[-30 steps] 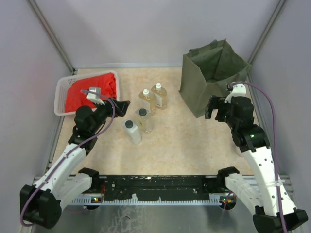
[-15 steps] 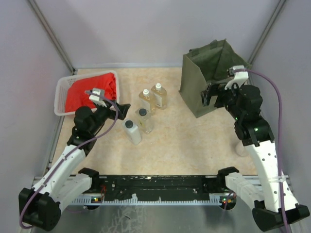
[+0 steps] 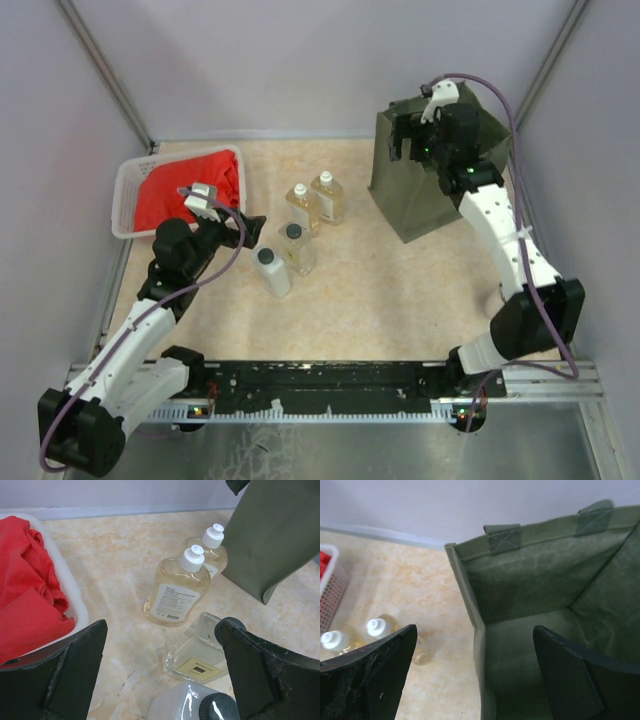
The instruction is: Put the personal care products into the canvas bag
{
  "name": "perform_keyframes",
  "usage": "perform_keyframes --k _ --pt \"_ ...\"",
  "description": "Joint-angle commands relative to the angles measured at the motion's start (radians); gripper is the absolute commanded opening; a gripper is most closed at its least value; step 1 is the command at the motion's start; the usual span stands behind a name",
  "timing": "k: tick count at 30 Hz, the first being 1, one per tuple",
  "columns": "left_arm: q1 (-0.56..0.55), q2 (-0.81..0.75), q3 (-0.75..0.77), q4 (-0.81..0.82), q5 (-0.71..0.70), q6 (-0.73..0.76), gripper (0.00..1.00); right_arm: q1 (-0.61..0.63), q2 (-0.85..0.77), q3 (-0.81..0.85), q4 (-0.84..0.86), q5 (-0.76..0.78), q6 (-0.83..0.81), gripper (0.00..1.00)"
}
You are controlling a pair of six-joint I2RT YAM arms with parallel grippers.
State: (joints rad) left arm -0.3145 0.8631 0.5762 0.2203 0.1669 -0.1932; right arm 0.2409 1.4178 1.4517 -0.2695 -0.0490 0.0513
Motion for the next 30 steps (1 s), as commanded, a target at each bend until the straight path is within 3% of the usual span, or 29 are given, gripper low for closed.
perform_keyframes --k 1,6,9,16,17,21,30 --pt "-0.006 -0.025 0.040 -0.021 -0.046 0.036 1.00 0.008 0.077 0.063 0.004 0.052 -0.013 0.99" --pt "-0.006 -0.013 0.036 -0.011 -0.056 0.043 1.00 0.009 0.101 0.036 0.007 0.103 -0.041 0.99" --pt "-0.006 0.001 0.036 0.001 -0.050 0.037 1.00 0.009 0.104 0.032 -0.022 0.061 -0.059 0.91" --pt "-0.006 0.016 0.032 0.013 -0.046 0.032 1.00 0.016 0.039 -0.035 -0.042 -0.016 -0.067 0.36" --pt "-0.006 0.016 0.032 0.013 -0.046 0.033 1.00 0.017 0.026 -0.042 -0.047 -0.017 -0.065 0.24" --pt "-0.006 0.017 0.031 0.013 -0.044 0.031 1.00 0.031 -0.018 -0.045 -0.103 -0.030 -0.055 0.00" --pt "-0.006 0.020 0.030 0.017 -0.030 0.020 1.00 0.154 -0.147 -0.009 -0.295 -0.095 -0.028 0.00"
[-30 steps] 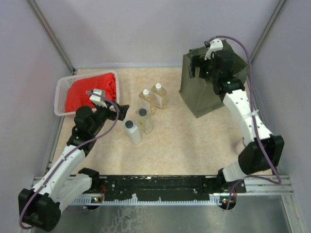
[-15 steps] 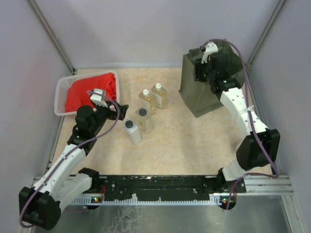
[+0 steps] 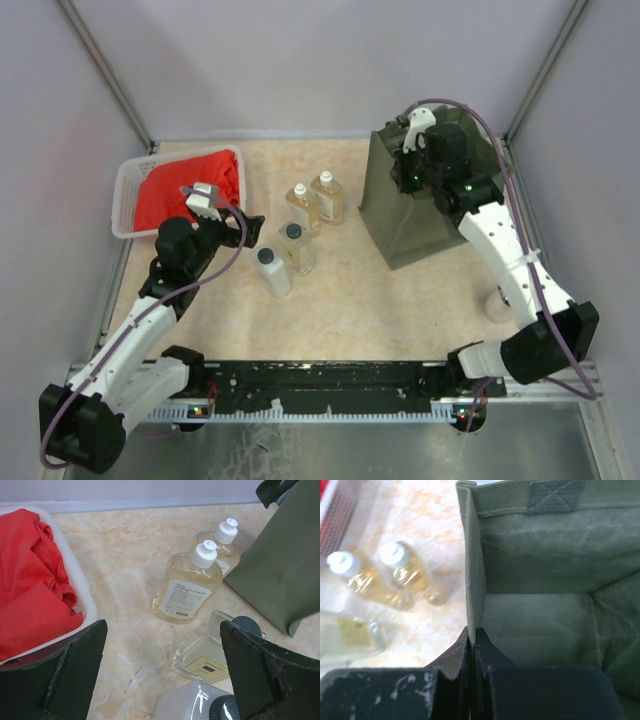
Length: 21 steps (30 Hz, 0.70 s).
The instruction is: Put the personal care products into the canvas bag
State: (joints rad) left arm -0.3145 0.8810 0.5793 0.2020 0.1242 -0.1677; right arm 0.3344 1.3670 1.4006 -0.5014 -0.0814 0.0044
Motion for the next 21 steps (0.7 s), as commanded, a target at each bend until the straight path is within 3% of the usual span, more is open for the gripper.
perform_keyframes --k 1,16,18,21 --pt "-0.006 0.002 0.025 0.036 0.013 -0.006 1.00 0.080 -0.109 0.041 -0.076 -0.068 0.025 0.00" --pt "-0.006 -0.011 0.022 0.025 0.014 -0.009 1.00 0.383 -0.176 -0.065 -0.221 0.042 0.082 0.00" --pt "-0.005 -0.013 0.022 0.025 0.013 -0.010 1.00 0.388 -0.174 -0.083 -0.228 0.056 0.086 0.08" --pt "-0.006 -0.013 0.022 0.024 0.012 -0.010 1.00 0.388 -0.181 -0.090 -0.244 0.077 0.088 0.36"
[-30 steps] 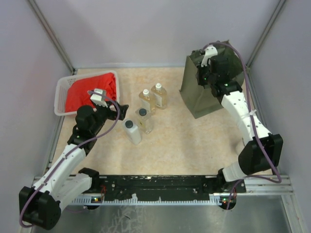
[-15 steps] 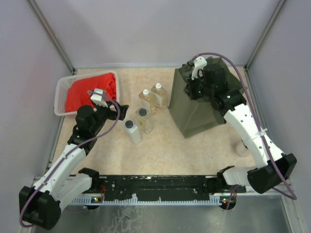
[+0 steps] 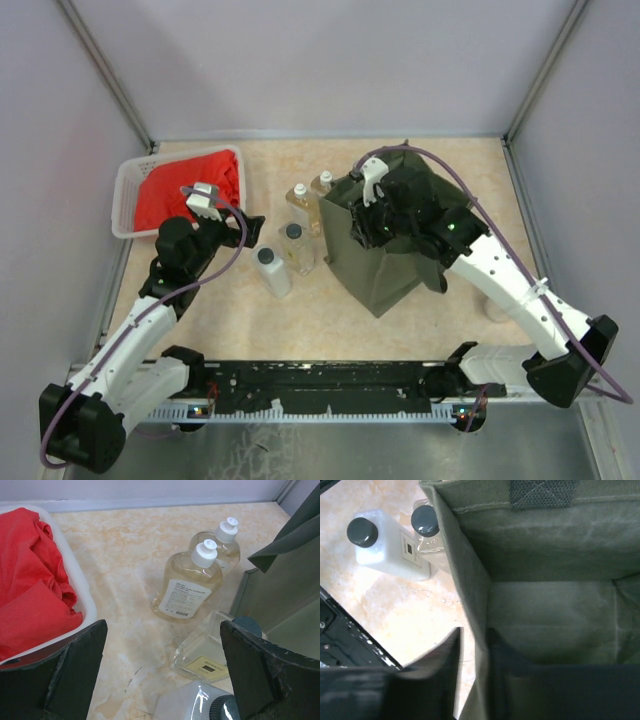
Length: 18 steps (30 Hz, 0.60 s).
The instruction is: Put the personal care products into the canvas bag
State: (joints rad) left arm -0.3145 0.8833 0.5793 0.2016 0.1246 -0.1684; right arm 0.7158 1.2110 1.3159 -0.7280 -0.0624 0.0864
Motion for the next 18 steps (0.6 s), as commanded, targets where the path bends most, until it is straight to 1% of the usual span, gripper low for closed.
perform_keyframes --k 1,2,3,4,6,8,12,15,18 --pt "-0.006 -0.015 0.022 0.024 0.010 -0.008 1.00 0.008 -0.031 -0.003 -0.023 0.061 0.007 0.51" --pt "-0.006 -0.015 0.022 0.022 0.010 -0.008 1.00 0.007 -0.038 0.003 -0.030 0.066 0.008 0.63" --pt "-0.006 -0.014 0.022 0.022 0.009 -0.008 1.00 0.007 -0.044 0.012 -0.038 0.071 0.008 0.73" --pt "-0.006 -0.014 0.023 0.022 0.006 -0.009 1.00 0.008 -0.050 0.024 -0.047 0.077 0.007 0.80" --pt "-0.006 -0.012 0.024 0.020 0.002 -0.011 1.00 0.008 -0.062 0.055 -0.067 0.081 0.000 0.87" --pt "-0.006 -0.007 0.027 0.019 -0.002 -0.015 1.00 0.009 -0.069 0.100 -0.089 0.083 -0.008 0.90" --pt "-0.006 0.020 0.066 0.037 0.014 -0.012 1.00 0.009 -0.071 0.200 -0.138 0.122 -0.027 0.90" --pt "-0.006 0.070 0.131 0.056 0.020 0.014 1.00 0.008 -0.081 0.243 -0.137 0.177 -0.038 0.91" --pt "-0.006 0.163 0.227 0.065 0.042 0.037 1.00 0.009 -0.088 0.257 -0.121 0.219 -0.039 0.93"
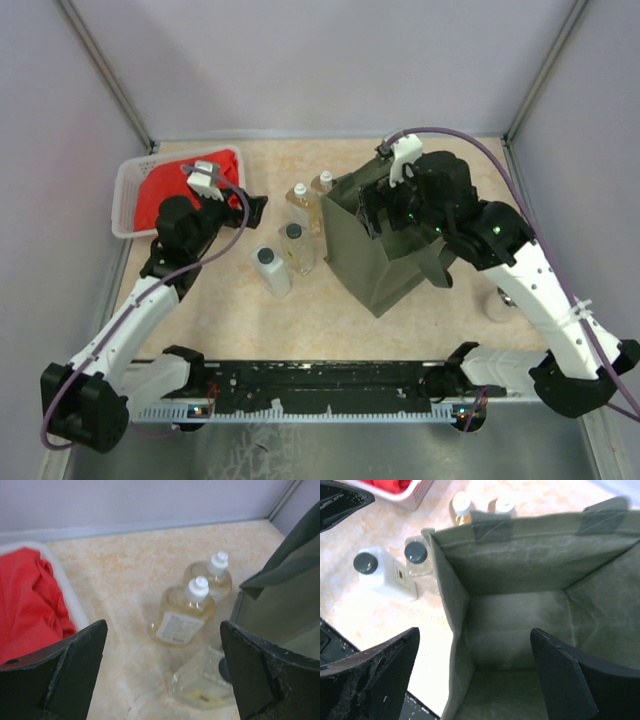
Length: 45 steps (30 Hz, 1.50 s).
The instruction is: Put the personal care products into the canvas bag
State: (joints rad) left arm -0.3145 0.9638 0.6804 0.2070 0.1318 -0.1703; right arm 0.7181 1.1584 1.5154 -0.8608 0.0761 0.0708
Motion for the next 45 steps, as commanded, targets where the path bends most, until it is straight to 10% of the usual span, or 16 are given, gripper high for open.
perform_keyframes --k 1,18,34,45 --pt "-0.006 0.120 0.162 0.057 0.049 0.046 1.00 0.007 -0.040 0.059 0.017 0.090 -0.023 0.93" --pt "-0.006 0.388 0.377 0.099 0.189 0.042 1.00 -0.012 -0.250 -0.065 -0.168 0.934 0.248 0.99" --pt "-0.017 0.516 0.593 0.155 0.443 -0.047 1.00 -0.702 -0.300 -0.467 -0.038 0.342 0.197 0.99" --pt "-0.017 0.566 0.588 0.192 0.487 -0.082 1.00 -0.933 -0.210 -0.406 -0.086 0.228 0.271 0.99"
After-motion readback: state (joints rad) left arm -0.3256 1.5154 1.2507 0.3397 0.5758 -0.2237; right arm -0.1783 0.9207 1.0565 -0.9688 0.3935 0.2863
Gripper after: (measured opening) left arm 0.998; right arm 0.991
